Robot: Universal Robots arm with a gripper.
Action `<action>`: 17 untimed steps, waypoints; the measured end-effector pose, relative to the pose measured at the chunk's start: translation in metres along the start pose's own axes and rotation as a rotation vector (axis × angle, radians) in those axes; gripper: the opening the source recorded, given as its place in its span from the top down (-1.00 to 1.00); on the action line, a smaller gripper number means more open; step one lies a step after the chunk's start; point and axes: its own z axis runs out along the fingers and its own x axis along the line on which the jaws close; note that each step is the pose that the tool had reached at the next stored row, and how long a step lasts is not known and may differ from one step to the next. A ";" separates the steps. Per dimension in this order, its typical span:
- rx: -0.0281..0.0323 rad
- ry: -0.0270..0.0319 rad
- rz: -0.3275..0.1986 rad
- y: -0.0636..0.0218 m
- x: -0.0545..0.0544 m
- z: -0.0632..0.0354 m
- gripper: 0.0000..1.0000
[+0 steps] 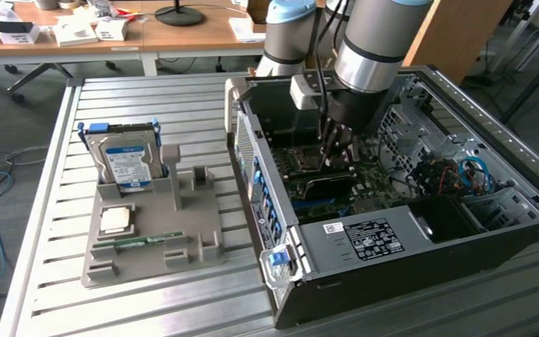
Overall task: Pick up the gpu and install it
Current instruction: 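Press down on the gpu until it lock into place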
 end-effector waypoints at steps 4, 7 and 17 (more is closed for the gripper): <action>0.0001 0.0001 0.000 0.0026 -0.003 0.0006 0.79; 0.0003 0.0002 0.000 0.0037 -0.003 0.0015 0.79; 0.0031 0.0002 0.000 0.0056 -0.003 0.0129 0.79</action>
